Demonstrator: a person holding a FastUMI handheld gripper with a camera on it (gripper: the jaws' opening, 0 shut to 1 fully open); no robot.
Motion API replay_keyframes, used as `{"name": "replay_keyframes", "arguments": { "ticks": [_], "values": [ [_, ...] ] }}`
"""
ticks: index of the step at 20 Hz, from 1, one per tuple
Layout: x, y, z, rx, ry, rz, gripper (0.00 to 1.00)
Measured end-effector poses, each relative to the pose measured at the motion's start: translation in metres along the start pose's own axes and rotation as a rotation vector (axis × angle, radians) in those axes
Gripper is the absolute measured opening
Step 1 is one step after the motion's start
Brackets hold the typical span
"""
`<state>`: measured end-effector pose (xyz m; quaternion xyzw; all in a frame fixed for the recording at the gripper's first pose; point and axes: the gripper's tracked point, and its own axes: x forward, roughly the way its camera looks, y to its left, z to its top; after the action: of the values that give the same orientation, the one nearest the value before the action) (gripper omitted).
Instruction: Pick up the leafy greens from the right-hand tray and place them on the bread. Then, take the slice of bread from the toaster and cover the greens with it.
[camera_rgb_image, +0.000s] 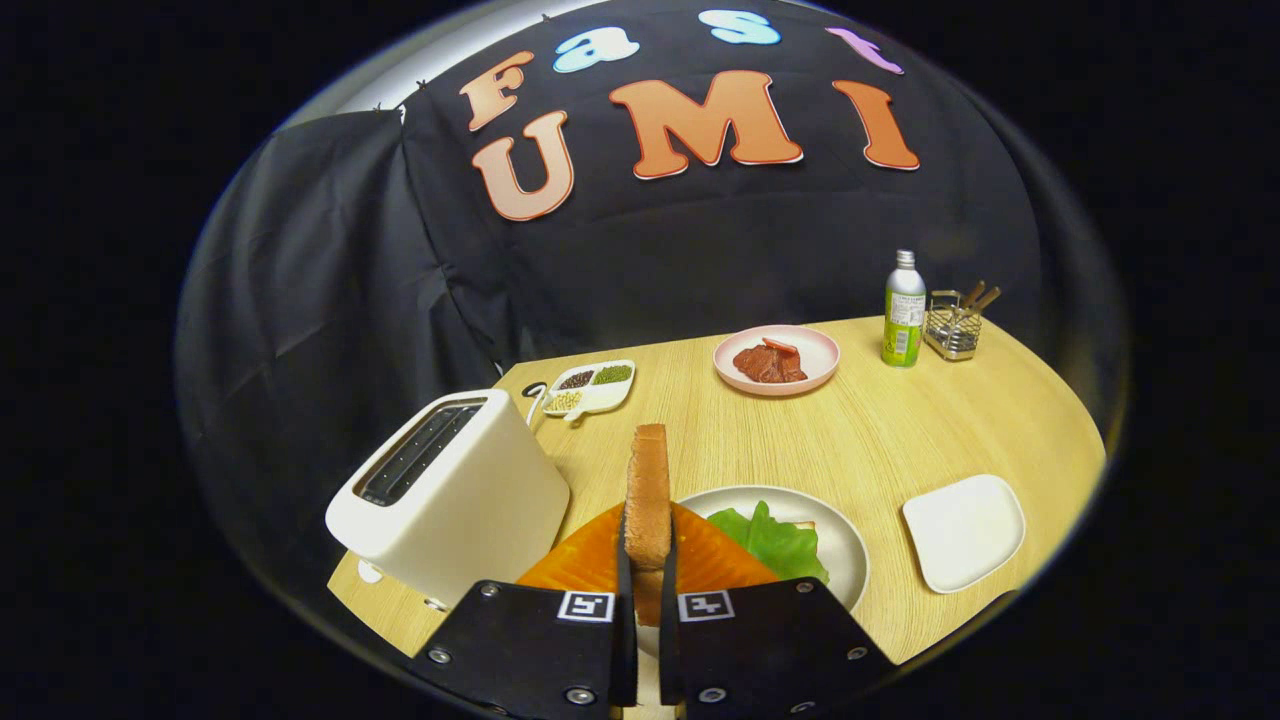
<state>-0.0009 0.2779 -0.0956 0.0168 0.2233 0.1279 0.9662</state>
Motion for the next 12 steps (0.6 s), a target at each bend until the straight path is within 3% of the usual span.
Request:
{"name": "replay_keyframes", "arguments": {
  "ticks": [12],
  "values": [
    [0.010, -0.053, -0.020, 0.082, 0.044, -0.008, 0.12]
  ]
}}
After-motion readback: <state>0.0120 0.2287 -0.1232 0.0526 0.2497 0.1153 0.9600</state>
